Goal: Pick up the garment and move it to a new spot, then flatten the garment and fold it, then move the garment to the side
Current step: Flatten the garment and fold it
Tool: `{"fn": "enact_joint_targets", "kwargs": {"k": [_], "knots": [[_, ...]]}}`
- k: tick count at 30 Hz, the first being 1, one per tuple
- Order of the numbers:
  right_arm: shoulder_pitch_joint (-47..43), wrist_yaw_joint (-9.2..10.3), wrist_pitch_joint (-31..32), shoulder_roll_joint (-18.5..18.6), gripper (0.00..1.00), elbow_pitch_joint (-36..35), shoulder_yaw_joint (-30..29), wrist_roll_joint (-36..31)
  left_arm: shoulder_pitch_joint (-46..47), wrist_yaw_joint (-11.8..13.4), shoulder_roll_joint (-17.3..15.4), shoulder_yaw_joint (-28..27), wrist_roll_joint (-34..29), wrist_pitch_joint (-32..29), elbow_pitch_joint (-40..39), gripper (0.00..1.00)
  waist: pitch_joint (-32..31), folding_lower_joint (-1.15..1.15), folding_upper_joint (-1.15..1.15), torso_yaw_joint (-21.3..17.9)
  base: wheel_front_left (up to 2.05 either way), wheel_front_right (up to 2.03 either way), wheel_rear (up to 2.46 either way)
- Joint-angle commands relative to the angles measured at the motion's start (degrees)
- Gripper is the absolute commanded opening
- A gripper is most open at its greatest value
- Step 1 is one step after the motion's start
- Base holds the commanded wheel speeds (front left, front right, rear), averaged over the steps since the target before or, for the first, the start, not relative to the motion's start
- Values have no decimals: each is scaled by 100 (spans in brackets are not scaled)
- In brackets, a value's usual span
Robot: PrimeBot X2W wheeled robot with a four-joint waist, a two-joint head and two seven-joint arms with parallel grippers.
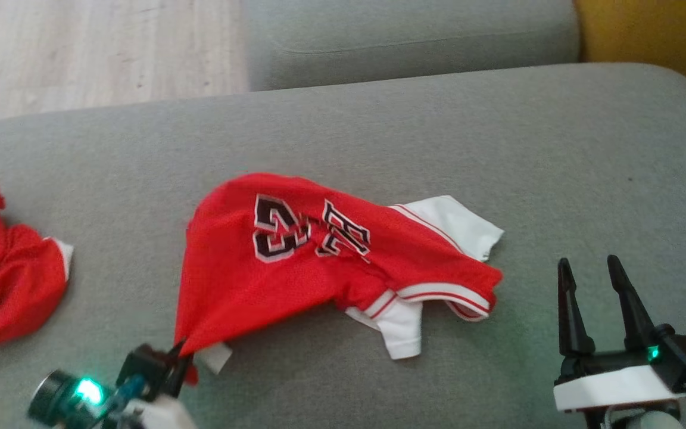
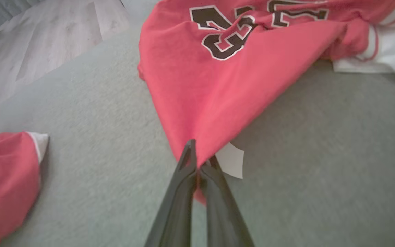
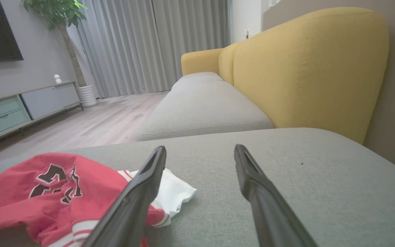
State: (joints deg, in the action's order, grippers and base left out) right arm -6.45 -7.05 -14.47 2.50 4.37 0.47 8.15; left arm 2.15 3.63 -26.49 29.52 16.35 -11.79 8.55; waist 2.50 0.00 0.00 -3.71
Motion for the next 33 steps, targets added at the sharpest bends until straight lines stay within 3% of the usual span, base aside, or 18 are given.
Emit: {"fn": "enact_joint_targets", "kwargs": {"k": [1,3,4,8,9,10,17,22,25,29,33], "knots": [[152,-44,-52,38,100,-243,132,19,-76,98,-486,-275,-49,-444,-817,0,-2,0,0,136,0,0,0],[173,-44,-52,38,100,-263,148,21,-496,194,-964,-369,-52,-1038,-1621,0,27,0,0,175,0,0,0],[199,-44,-52,38,100,-276,157,28,-886,339,-1368,-521,-17,-1551,-2299,0,64,0,0,195,0,0,0],[216,-44,-52,38,100,-277,169,50,-1467,618,-1893,-878,103,-2073,-2903,0,140,0,0,204,0,0,0],[219,-44,-52,38,100,-266,180,51,-1565,675,-1881,-945,198,-2055,-2936,35,149,0,0,193,0,0,0],[230,-44,-52,38,100,-252,197,50,-1659,705,-1871,-974,262,-2023,-2943,100,157,0,0,171,0,0,0],[270,-44,-52,38,100,-218,199,55,-2087,726,-1632,-1023,811,-1860,-2849,100,134,0,0,18,0,0,0],[257,-44,-52,38,100,-219,163,25,-2073,697,-1486,-1171,1189,-1748,-3647,100,120,0,0,-64,0,0,0],[296,-44,-52,38,100,-234,196,17,-1660,691,-1402,-1169,1037,-1677,-4103,100,187,0,0,-125,0,0,0],[493,-44,-52,38,100,-254,362,17,-735,548,-826,-710,817,-1531,-3702,100,400,0,0,-305,0,0,0],[726,-44,-52,38,100,-293,533,31,332,444,-54,-306,581,-1217,-2445,100,688,0,0,-566,0,0,0]]}}
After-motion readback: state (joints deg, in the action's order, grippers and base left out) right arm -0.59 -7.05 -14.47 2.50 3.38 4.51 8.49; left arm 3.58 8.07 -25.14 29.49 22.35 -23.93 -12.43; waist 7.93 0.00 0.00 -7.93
